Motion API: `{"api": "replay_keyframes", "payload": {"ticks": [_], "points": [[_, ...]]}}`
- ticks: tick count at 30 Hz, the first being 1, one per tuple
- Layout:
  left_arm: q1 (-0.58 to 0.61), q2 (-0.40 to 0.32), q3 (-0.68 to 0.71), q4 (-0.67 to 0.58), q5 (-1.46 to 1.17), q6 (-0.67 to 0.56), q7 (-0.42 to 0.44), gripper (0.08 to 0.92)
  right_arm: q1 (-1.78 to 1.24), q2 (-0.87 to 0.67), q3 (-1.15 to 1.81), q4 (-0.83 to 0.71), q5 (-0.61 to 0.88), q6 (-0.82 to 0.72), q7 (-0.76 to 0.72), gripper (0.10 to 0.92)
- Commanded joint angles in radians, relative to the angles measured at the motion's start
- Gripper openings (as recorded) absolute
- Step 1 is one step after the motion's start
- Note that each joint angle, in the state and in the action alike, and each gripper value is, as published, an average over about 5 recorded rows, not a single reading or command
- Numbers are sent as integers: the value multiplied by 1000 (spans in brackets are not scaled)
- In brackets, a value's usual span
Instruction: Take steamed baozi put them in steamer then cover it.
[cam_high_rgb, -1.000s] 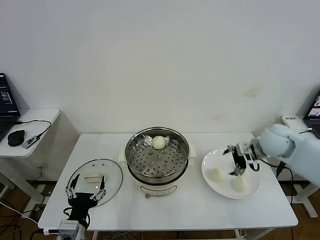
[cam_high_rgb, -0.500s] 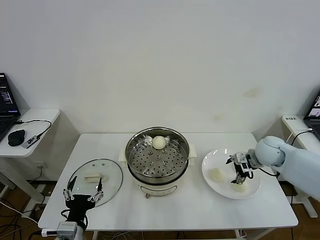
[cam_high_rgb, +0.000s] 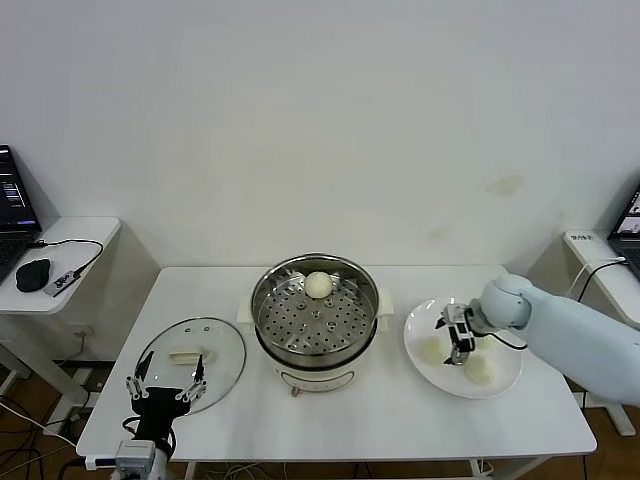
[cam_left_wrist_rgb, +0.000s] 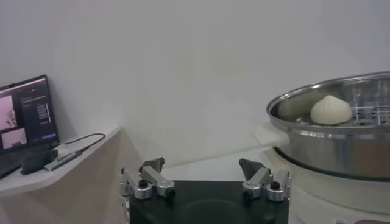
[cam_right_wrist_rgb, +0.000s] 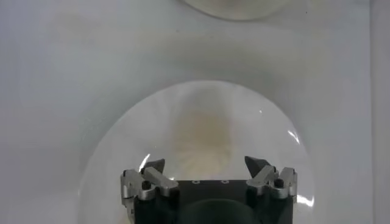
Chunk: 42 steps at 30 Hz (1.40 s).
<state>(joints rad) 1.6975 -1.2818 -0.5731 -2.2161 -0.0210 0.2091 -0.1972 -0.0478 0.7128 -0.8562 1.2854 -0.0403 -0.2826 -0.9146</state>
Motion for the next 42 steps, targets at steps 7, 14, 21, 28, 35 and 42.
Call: {"api": "replay_keyframes", "payload": {"ticks": [7, 14, 21, 28, 35, 42], "points": [[-2, -4, 2, 6, 1, 1, 0, 823, -15, 83, 3, -85, -30, -2, -13, 714], [-2, -4, 1, 6, 1, 2, 0, 823, -4, 78, 3, -78, -29, -6, -30, 608], [-1, -5, 2, 3, 0, 2, 1, 823, 53, 11, -14, -22, 26, -15, -55, 595], [-2, -2, 4, -7, 0, 4, 2, 823, 181, -97, -74, 76, 126, -35, -77, 602], [-3, 4, 7, -14, -3, 7, 4, 823, 419, -155, -229, 163, 251, -58, -83, 610], [-4, 7, 10, -22, -12, 9, 6, 823, 714, -92, -390, 204, 391, -87, -81, 611]]}}
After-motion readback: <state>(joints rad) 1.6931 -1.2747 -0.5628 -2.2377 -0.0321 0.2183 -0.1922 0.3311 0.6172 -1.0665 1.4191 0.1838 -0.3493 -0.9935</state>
